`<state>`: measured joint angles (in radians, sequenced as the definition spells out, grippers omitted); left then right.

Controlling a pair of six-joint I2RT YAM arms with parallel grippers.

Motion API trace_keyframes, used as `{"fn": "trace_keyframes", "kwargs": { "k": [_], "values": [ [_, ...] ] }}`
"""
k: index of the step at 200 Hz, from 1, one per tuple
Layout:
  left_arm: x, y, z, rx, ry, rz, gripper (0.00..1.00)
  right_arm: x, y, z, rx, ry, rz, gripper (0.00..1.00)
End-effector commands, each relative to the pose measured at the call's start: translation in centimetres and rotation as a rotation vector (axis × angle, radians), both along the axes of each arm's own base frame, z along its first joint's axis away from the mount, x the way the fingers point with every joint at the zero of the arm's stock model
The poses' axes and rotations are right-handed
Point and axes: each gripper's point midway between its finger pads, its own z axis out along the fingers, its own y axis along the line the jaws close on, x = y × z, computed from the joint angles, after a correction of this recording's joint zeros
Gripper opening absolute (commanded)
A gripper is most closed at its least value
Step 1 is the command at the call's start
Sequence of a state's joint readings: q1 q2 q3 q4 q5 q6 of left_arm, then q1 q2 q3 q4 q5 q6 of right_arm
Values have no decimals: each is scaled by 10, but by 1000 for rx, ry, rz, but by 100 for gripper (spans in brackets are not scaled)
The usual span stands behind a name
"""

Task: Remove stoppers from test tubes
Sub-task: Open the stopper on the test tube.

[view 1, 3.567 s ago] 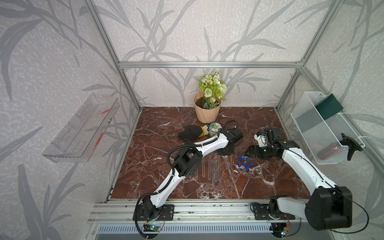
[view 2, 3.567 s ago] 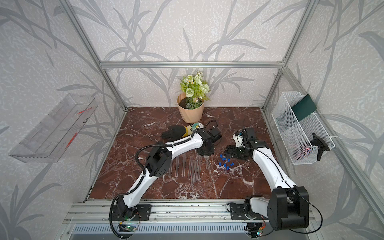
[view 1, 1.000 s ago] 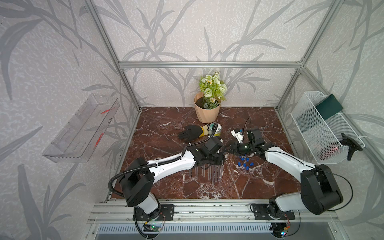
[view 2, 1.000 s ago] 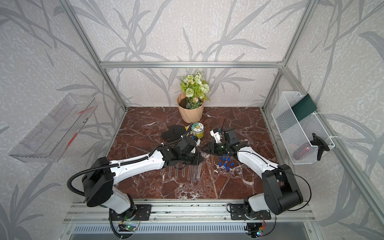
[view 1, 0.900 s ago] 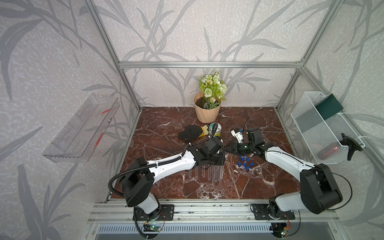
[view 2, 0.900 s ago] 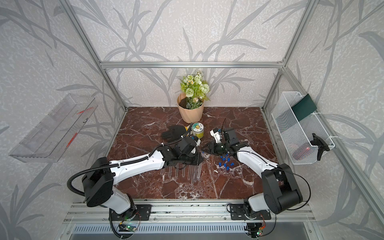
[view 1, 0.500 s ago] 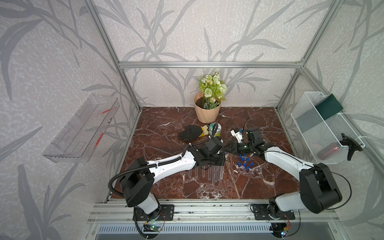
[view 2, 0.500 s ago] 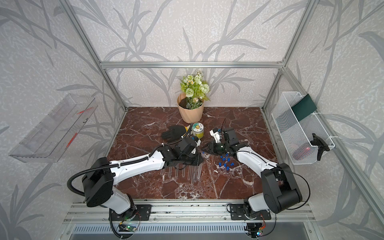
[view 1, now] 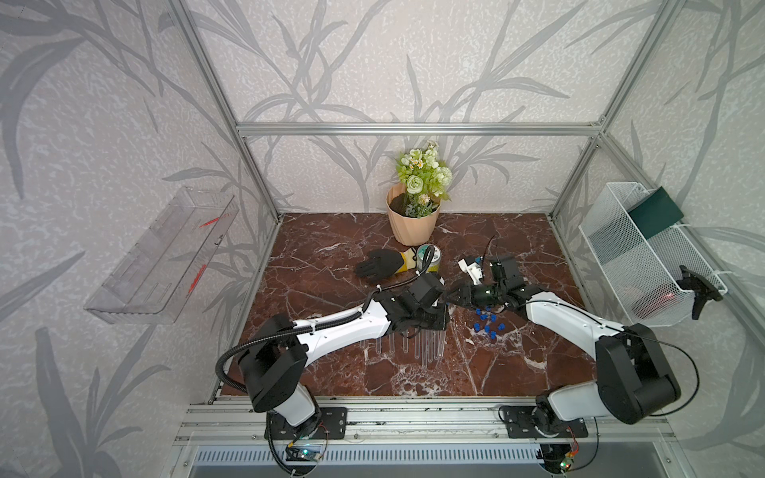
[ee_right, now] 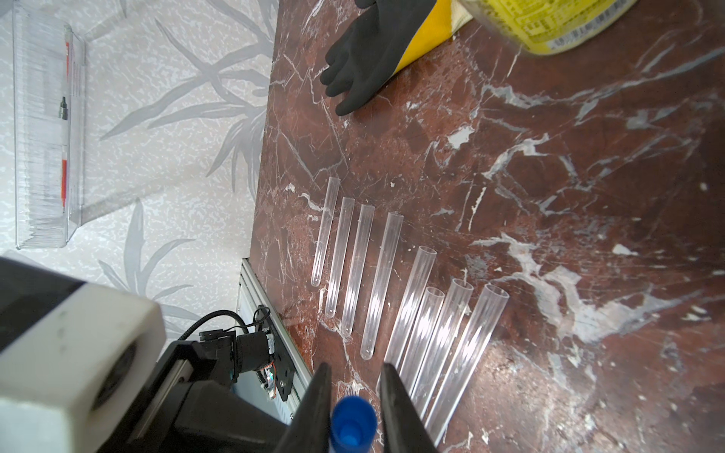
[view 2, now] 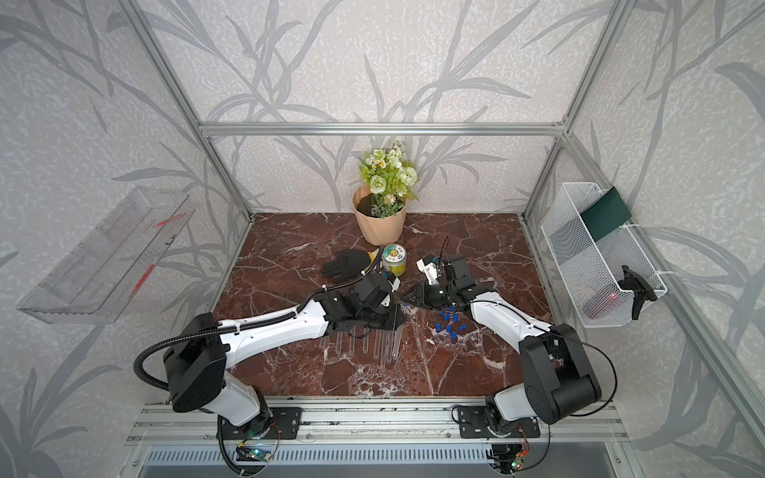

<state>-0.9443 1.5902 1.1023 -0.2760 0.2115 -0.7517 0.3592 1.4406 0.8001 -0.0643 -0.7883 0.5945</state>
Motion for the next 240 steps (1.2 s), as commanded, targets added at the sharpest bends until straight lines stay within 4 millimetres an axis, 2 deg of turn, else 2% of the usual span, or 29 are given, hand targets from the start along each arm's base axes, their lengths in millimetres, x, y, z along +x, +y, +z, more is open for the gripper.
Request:
{"fn": "trace_keyframes", "kwargs": {
  "k": [1,195,210,240],
  "values": [
    [2,-6,8,-19,-19,-11,14,-2,3,-5,0,4,15,21],
    [7,-5,5,0,-21,0,14,5,7,-4,5,6,27,7],
    [7,-5,4,2,-20,-1,14,5,7,-4,5,7,28,10],
    [7,-4,5,5,-25,-1,14,4,7,-6,11,17,29,23]
  ]
}}
